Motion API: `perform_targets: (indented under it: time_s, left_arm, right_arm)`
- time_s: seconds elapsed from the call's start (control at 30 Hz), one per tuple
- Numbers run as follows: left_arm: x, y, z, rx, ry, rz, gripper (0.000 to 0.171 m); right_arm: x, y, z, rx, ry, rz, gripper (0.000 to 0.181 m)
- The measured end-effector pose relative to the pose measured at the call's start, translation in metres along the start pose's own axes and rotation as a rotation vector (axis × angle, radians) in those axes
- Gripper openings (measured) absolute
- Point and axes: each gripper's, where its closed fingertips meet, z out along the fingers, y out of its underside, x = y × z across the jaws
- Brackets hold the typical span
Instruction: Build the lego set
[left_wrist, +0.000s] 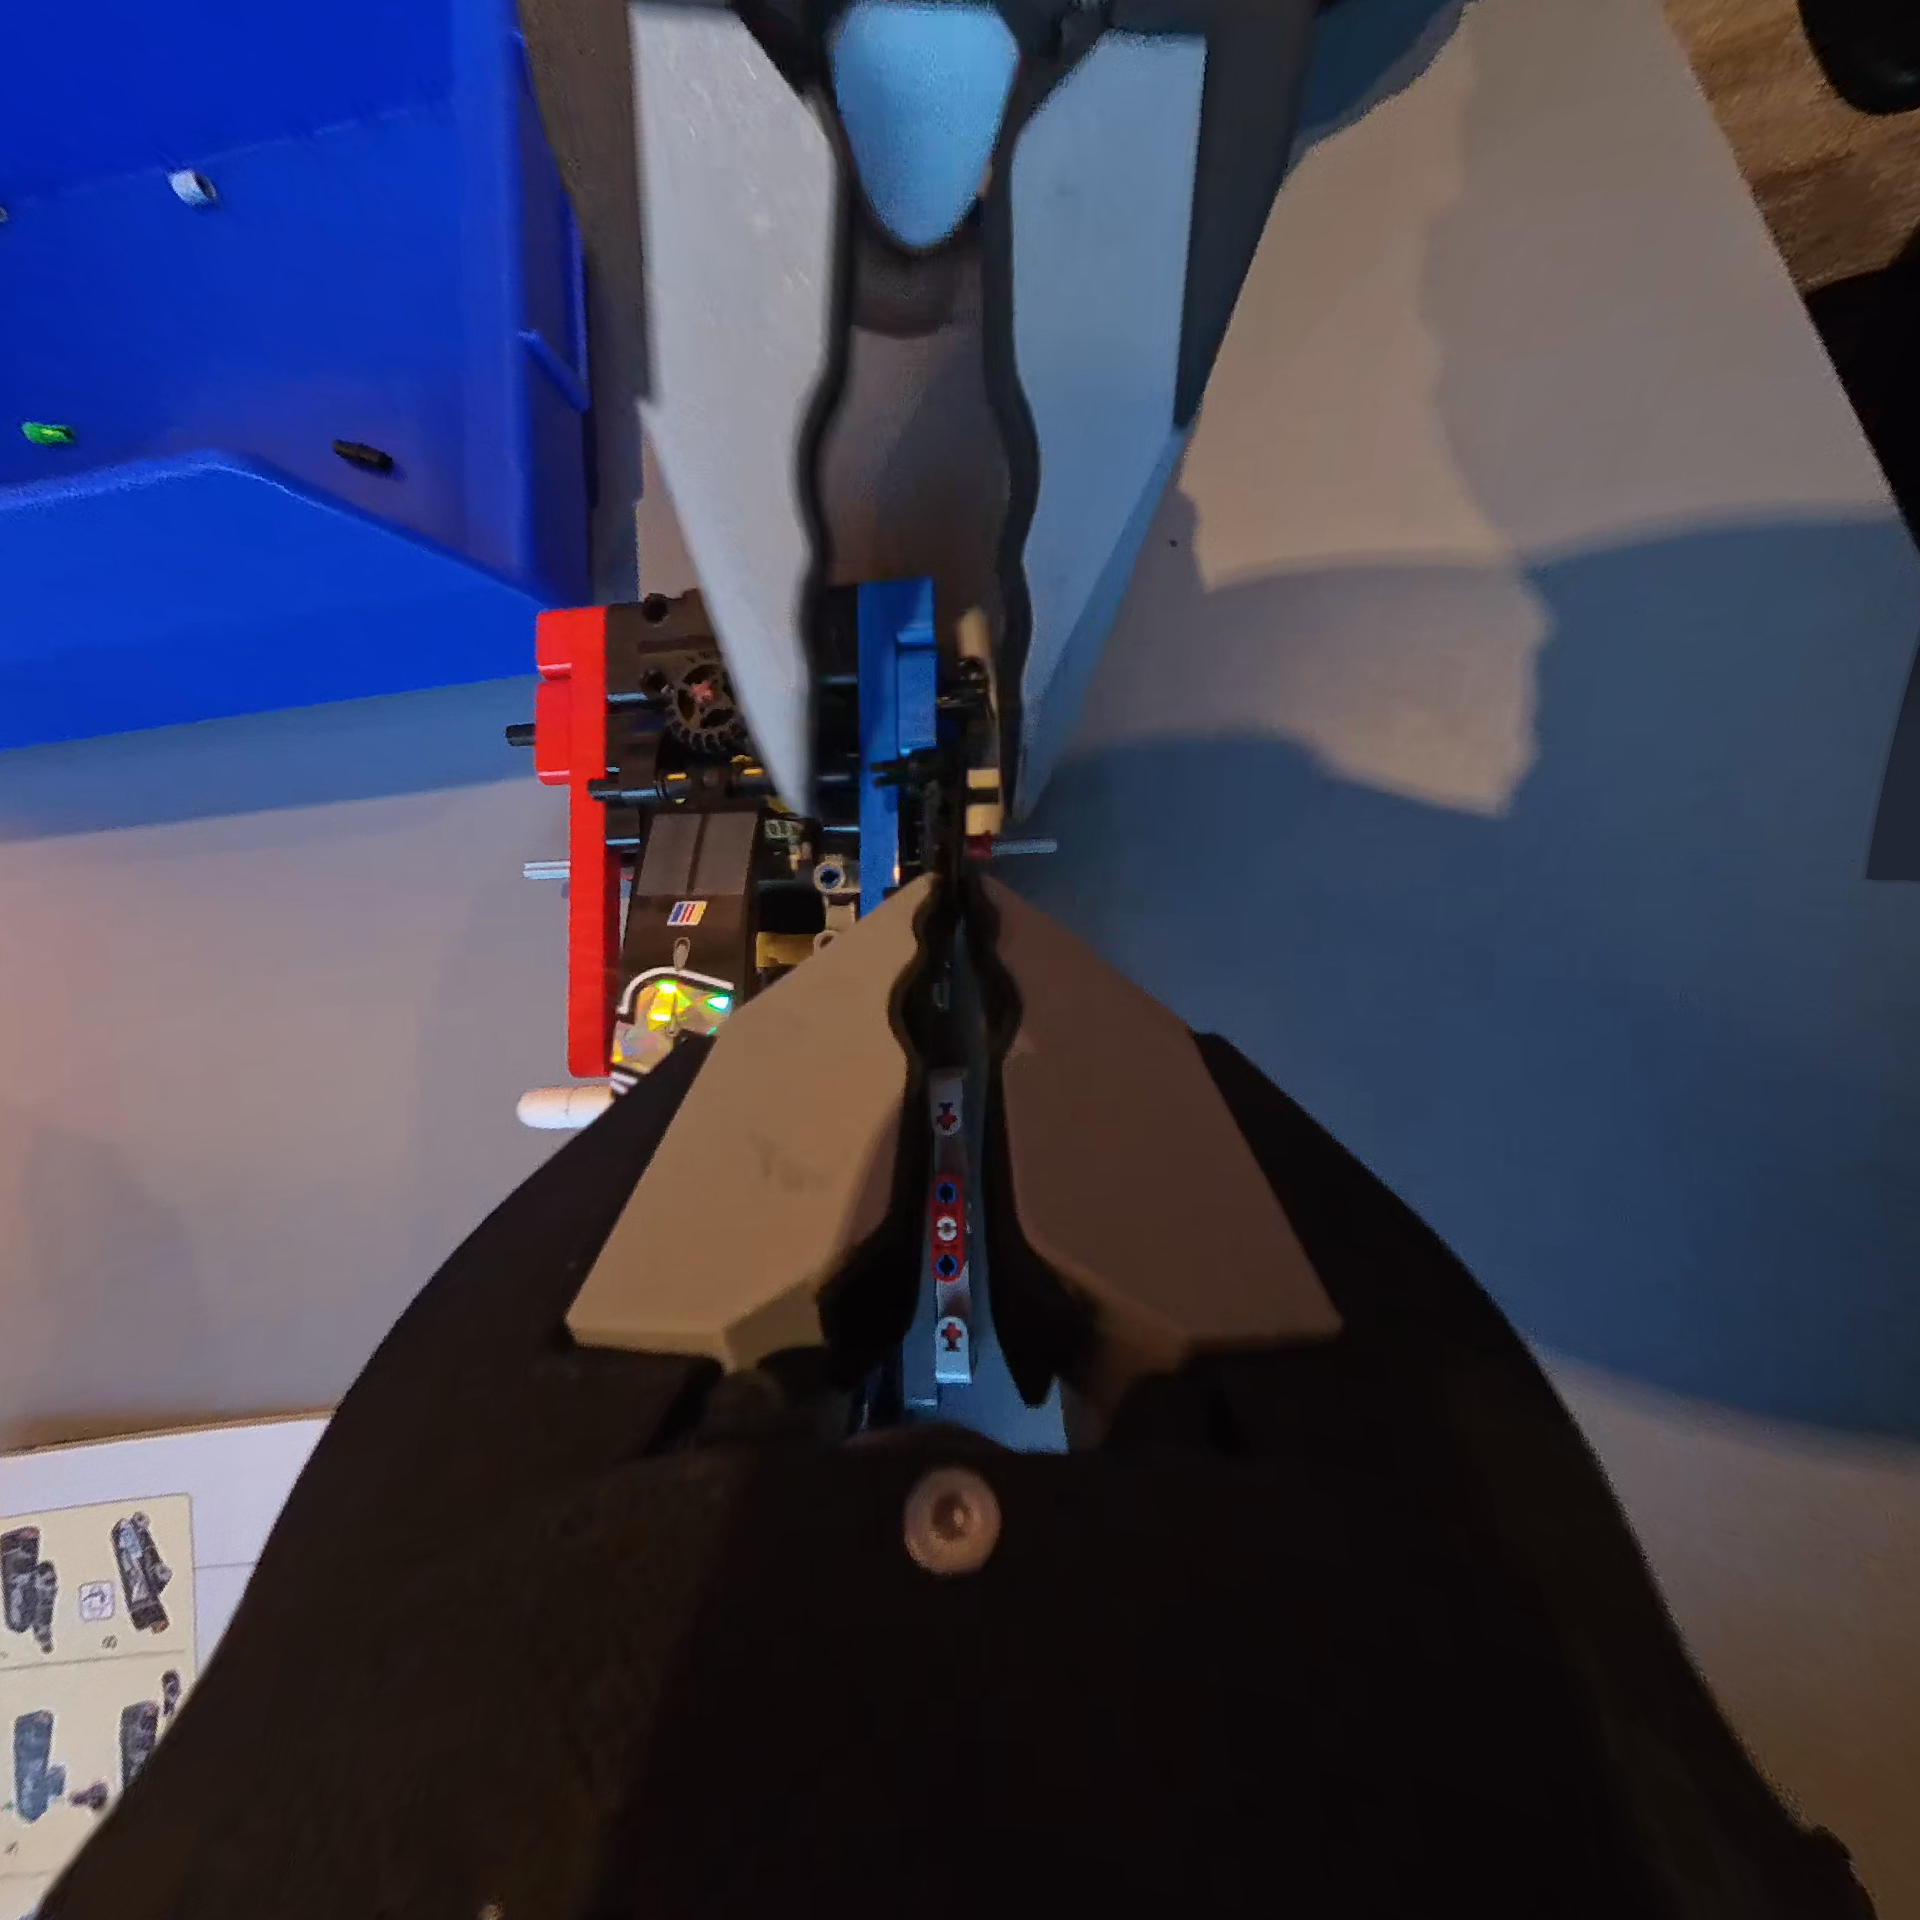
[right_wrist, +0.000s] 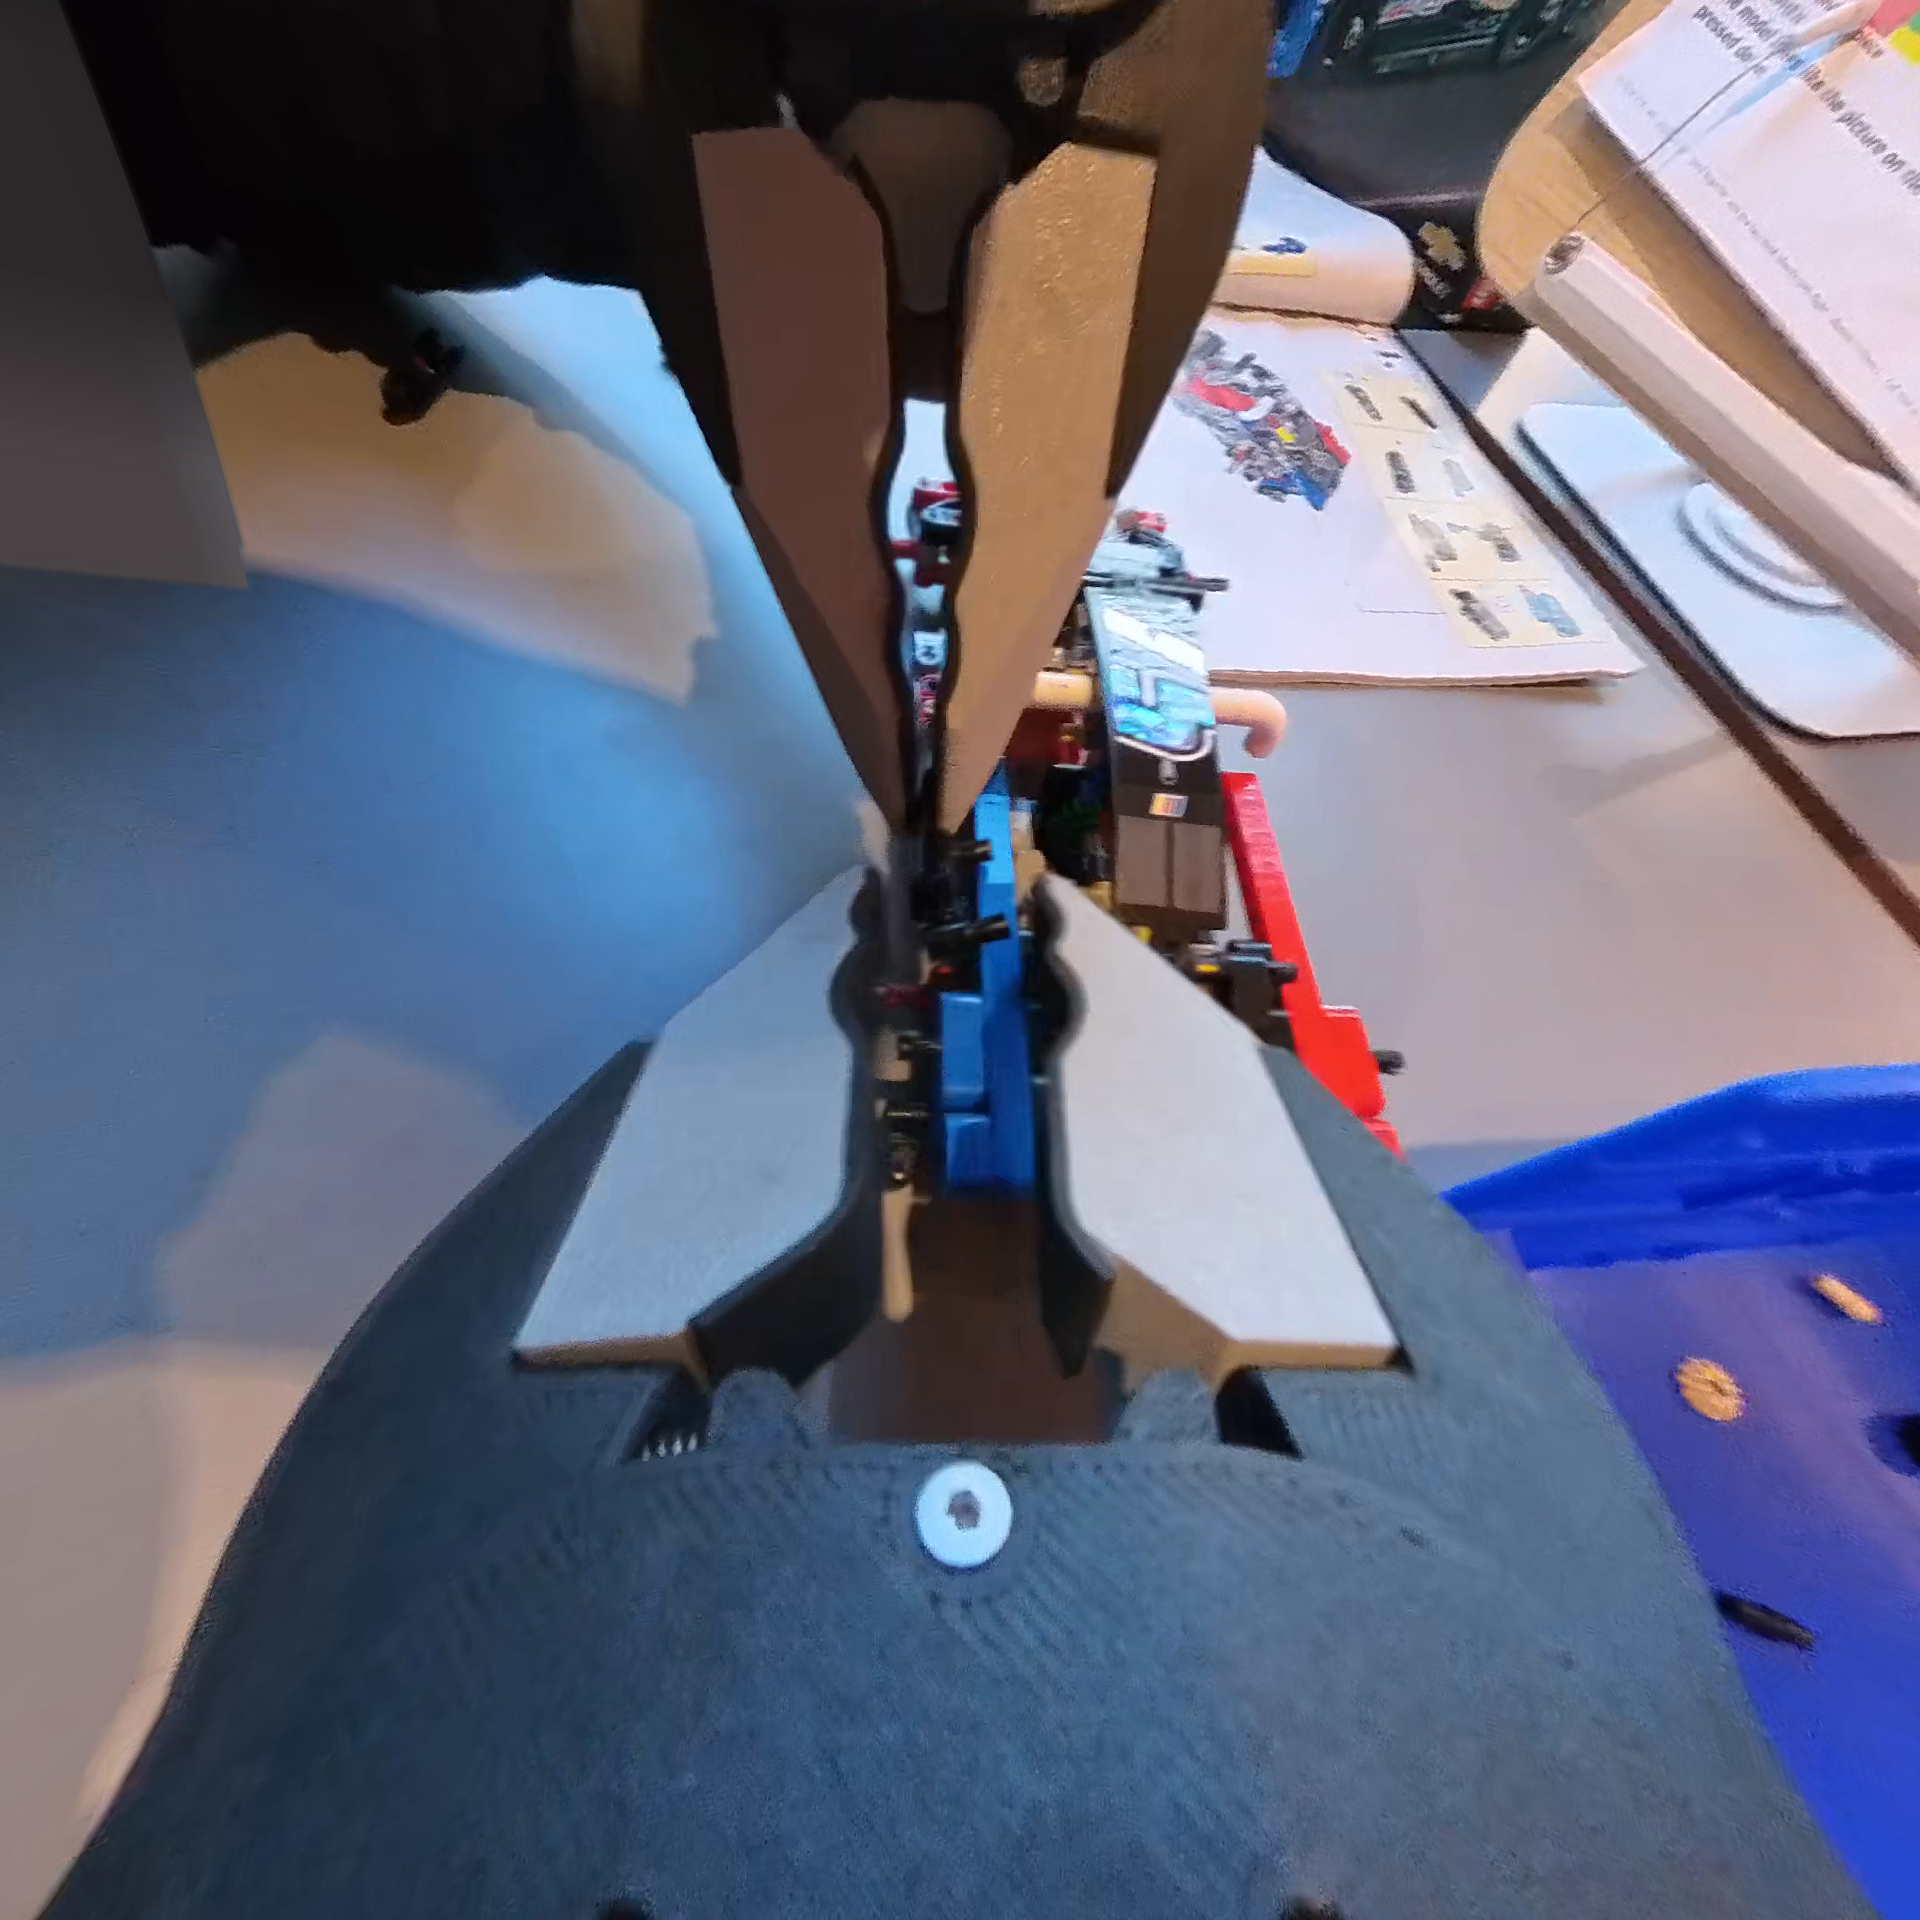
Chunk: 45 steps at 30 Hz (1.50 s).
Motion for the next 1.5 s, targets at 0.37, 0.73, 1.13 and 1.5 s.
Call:
perform_targets:
  time_s: [0.37,0.73,1.13,1.5]
  left_arm:
    - [0.002,0.001,0.002,-0.052,0.068,-0.019,0.0]
    - [0.003,0.003,-0.006,-0.05,0.076,-0.035,0.0]
    - [-0.008,-0.015,-0.022,0.177,0.276,-0.407,0.0]
    - [-0.009,-0.03,-0.04,0.365,0.561,-0.635,0.0]
  right_arm:
    - [0.026,0.005,-0.005,-0.069,0.077,0.059,0.084]
    - [-0.007,0.011,0.004,-0.121,-0.005,-0.076,0.014]
    - [-0.005,-0.004,-0.002,0.014,-0.303,0.411,0.013]
    - [0.011,-0.024,-0.03,0.136,-0.147,0.233,0.033]
